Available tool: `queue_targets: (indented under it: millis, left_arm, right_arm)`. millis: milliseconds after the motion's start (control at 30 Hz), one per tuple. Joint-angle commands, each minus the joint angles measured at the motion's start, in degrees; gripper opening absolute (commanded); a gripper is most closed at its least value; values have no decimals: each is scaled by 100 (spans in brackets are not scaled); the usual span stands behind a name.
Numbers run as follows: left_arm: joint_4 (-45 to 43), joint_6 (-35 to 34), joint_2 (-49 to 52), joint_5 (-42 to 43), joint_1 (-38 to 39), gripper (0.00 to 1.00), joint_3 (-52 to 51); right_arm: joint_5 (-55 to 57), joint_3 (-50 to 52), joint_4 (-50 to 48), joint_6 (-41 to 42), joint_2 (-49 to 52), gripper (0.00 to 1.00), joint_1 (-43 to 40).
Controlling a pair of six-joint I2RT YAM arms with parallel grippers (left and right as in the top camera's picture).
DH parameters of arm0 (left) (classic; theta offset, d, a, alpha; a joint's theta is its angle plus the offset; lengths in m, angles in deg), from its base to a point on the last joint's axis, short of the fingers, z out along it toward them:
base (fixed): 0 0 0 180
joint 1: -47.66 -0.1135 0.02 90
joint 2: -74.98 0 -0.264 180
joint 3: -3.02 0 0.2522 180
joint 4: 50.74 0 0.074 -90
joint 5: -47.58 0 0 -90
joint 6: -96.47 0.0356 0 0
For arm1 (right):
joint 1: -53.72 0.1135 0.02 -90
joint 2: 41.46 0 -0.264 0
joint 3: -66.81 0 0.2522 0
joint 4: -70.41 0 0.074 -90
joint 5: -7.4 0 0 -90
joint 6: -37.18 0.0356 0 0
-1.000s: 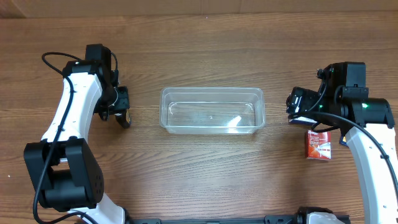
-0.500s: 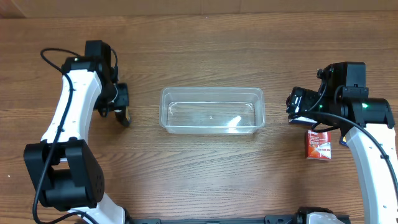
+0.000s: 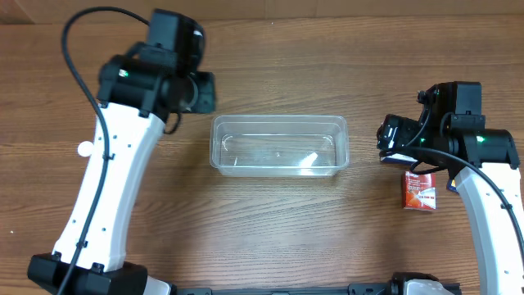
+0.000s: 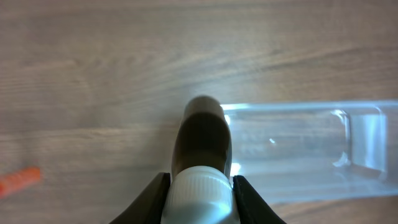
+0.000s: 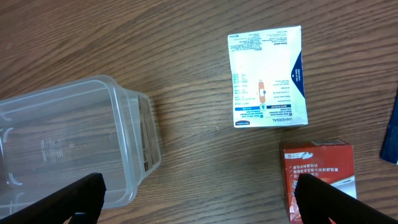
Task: Pack container
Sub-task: 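Carry the black bottle into the container's left end and release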
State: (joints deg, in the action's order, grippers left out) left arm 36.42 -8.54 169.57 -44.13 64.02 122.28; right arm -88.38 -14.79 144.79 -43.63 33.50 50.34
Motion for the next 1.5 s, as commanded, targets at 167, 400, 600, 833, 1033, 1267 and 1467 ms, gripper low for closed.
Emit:
queue_targets:
  millis: [167,400,600,833,1033,1267,1467]
  left_arm:
    - [31,-918,688,-20,588,4,-232]
    - [9,-1084,1460,-17,616,4,-249]
    - [-59,-1226,1950,-44,616,4,-249]
    - [-33,-1220,2317,-44,616,4,-249]
    - [-101,-1215,2326,-339,610,4,-249]
    - [-63,-1178,2326,-334,612,59,-249]
    - [-50,-1043,2275,-332,612,60,-216]
  right_arm:
    - [-33,-184,-28,-20,-50,100,-24]
    - [-33,-184,-28,-20,-50,100,-24]
    - [-33,-184,-37,-22,-50,100,-24]
    - [-33,-184,-46,-22,-50,100,-24]
    - [-33,-184,-46,-22,-50,100,-24]
    - [-33,-184,-46,-20,-50,100,-24]
    - [-33,-184,-44,-22,-50,100,-24]
